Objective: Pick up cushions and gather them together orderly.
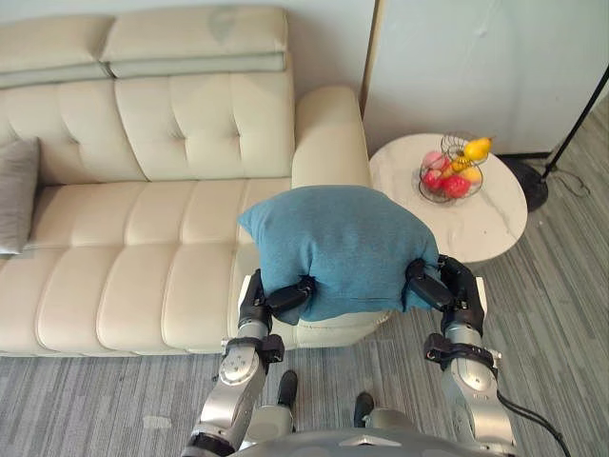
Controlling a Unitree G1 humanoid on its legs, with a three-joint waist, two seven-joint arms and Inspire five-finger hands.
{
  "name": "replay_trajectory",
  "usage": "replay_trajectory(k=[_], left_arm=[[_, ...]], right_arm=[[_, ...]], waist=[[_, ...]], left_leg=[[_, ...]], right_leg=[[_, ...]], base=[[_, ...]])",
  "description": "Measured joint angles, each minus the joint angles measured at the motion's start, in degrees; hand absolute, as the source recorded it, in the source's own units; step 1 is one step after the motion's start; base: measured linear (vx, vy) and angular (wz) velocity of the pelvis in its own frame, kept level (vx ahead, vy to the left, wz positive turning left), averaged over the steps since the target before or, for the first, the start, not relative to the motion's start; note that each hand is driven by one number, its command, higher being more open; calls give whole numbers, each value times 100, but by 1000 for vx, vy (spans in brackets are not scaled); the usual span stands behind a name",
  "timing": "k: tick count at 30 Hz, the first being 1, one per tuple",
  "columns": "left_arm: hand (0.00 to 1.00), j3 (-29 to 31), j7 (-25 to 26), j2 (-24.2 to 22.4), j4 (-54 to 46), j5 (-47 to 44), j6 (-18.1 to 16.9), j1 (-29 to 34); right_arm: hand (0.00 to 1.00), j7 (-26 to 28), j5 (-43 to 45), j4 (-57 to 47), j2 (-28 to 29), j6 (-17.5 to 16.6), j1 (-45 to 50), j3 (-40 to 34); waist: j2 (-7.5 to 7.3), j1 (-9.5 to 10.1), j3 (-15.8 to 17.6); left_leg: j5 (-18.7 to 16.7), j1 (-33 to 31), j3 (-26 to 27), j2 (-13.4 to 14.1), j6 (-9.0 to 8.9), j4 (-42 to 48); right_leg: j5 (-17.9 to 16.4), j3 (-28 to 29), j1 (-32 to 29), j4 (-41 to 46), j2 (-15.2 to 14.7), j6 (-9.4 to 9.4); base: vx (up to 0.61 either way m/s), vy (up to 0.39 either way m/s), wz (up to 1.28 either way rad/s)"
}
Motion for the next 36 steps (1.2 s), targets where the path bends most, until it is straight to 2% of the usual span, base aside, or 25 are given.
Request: replay_trajectory(k=[3,7,8,9,10,12,14,15,16,17,18,20,21,23,24,25,27,28,29,30,31,32,34,35,36], left_arm=[[0,3,-1,-55,-243,-28,-1,172],[0,-1,-1,-104,-596,-28,-7,197],[0,-1,0,-106,-644,-29,-11,191],[0,-7,0,-124,-652,-29,-13,181],[0,-11,0,-152,-652,-33,-21,169],[0,-42,16,-190,-638,-86,-40,202],[0,-67,26,-196,-562,-90,-56,204],[0,-95,26,-202,-493,-94,-92,203],[0,-134,26,-203,-399,-94,-146,172],[0,-212,27,-149,-223,-93,-188,43],[0,-246,31,-78,-89,-93,-195,-63],[0,-252,38,-15,-11,-93,-195,-111],[0,-257,41,60,131,-93,-193,-133],[0,-260,40,65,332,-95,-188,-127],[0,-257,40,94,421,-95,-187,-122],[0,-234,40,117,427,-94,-184,-95],[0,-191,43,145,419,-94,-184,-60],[0,-124,42,170,414,-95,-183,-32],[0,-55,41,170,414,-95,-181,3],[0,-41,41,172,414,-95,-181,10],[0,-39,41,184,412,-94,-180,9],[0,-39,39,183,410,-94,-178,9],[0,-41,29,174,333,-82,-171,8],[0,-42,20,171,292,-73,-170,8],[0,-52,0,165,257,-61,-169,10]], right_arm=[[0,-3,-96,-282,5,-91,169,92],[0,-88,-99,-549,-89,-286,184,128],[0,-139,-101,-581,-99,-294,167,127],[0,-171,-102,-597,-92,-300,158,127],[0,-200,-136,-595,-90,-310,119,124],[0,-313,-322,-511,-149,-311,-114,114],[0,-336,-325,-366,-183,-318,-252,93],[0,-356,-329,-201,-254,-332,-375,65],[0,-355,-352,-69,-296,-343,-451,12],[0,-357,-440,191,-265,-347,-569,-117],[0,-358,-443,407,-229,-346,-663,-175],[0,-358,-465,526,-159,-346,-691,-195],[0,-350,-540,698,-11,-343,-688,-251],[0,-298,-538,887,59,-339,-636,-278],[0,-262,-537,1042,67,-325,-642,-276],[0,-229,-537,1125,72,-322,-660,-260],[0,-197,-537,1180,78,-317,-697,-217],[0,-141,-534,1213,120,-317,-705,-183],[0,-117,-534,1249,131,-317,-705,-129],[0,-104,-534,1253,131,-317,-705,-116],[0,-98,-533,1257,128,-317,-721,-113],[0,-98,-531,1257,118,-318,-733,-108],[0,-101,-528,1246,96,-318,-738,-109],[0,-101,-528,1239,83,-318,-738,-109],[0,-105,-527,1238,63,-317,-726,-112]], waist=[[-26,23,-147],[-73,73,-192],[-53,61,-236],[-67,46,-262],[-137,54,-257],[-135,74,-254],[-92,67,-295],[12,37,-355],[74,13,-396],[80,4,-432],[-9,1,-399],[-83,-9,-373],[-192,-62,-328],[-212,-84,-297],[-224,-59,-200],[-211,-22,-132],[-194,-13,-31],[-183,-45,79],[-182,-116,111],[-185,-143,115],[-203,-174,148],[-222,-184,180],[-273,-285,189],[-288,-309,196],[-304,-368,188]], left_leg=[[9,-58,-189,-32,7,84],[-164,-545,-699,-170,-57,620],[-333,-748,-295,-31,179,676],[-448,-856,16,59,289,733],[-517,-979,363,154,301,949],[-735,-1270,1398,564,394,1987],[-745,-1150,1666,797,388,2210],[-700,-980,1803,943,353,2075],[-674,-841,1800,956,150,1806],[-535,-686,1803,790,-147,1351],[-397,-620,1787,598,-50,1089],[-336,-617,1735,446,20,995],[-339,-608,1665,221,67,994],[-432,-604,1565,-11,255,1075],[-526,-563,1579,-137,398,1169],[-636,-550,1609,-175,469,1214],[-715,-487,1649,-180,582,1201],[-754,-390,1640,-154,659,1163],[-759,-329,1594,-130,722,1074],[-756,-301,1577,-130,758,1015],[-738,-169,1617,-140,794,818],[-727,-12,1700,-169,801,673],[-756,131,1710,-285,814,601],[-798,172,1700,-313,791,590],[-900,196,1644,-358,722,650]], right_leg=[[-117,-199,21,170,-44,-9],[-388,-883,-49,608,-186,-90],[-376,-1172,-44,571,-198,-105],[-358,-1334,-43,522,-265,-132],[-348,-1443,-85,509,-348,-147],[-338,-1769,-31,534,-555,-147],[-288,-1886,43,498,-640,-67],[-213,-1967,77,421,-650,46],[-152,-2014,89,373,-665,126],[-9,-2041,96,265,-764,225],[161,-1983,120,95,-850,295],[251,-1965,173,-37,-941,356],[370,-1983,305,-165,-1114,503],[408,-1954,302,129,-1389,502],[439,-1738,99,736,-1661,453],[554,-1478,-170,1233,-1795,249],[738,-1184,-492,1759,-1851,-88],[408,-691,-727,2132,-1660,-122],[28,-305,-881,2231,-1249,34],[-107,-202,-953,2215,-1041,79],[-287,-123,-1070,1964,-618,35],[-298,-180,-1122,1551,-230,17],[-243,-222,-1233,850,131,-30],[-114,-186,-1270,639,200,-134],[299,-74,-1200,475,247,-345]], base=[[-24,-48,37],[-62,-66,87],[-87,-66,106],[-60,-18,96],[-1,82,87],[8,94,76],[46,194,45],[74,309,45],[72,324,44],[59,313,41],[50,310,37],[47,252,33],[89,314,43],[84,268,45],[69,288,22],[85,390,-3],[39,239,-17],[27,145,-8],[29,109,-1],[58,67,1],[111,36,-10],[123,18,-13],[133,-28,-1],[188,-62,17],[187,-67,20]])
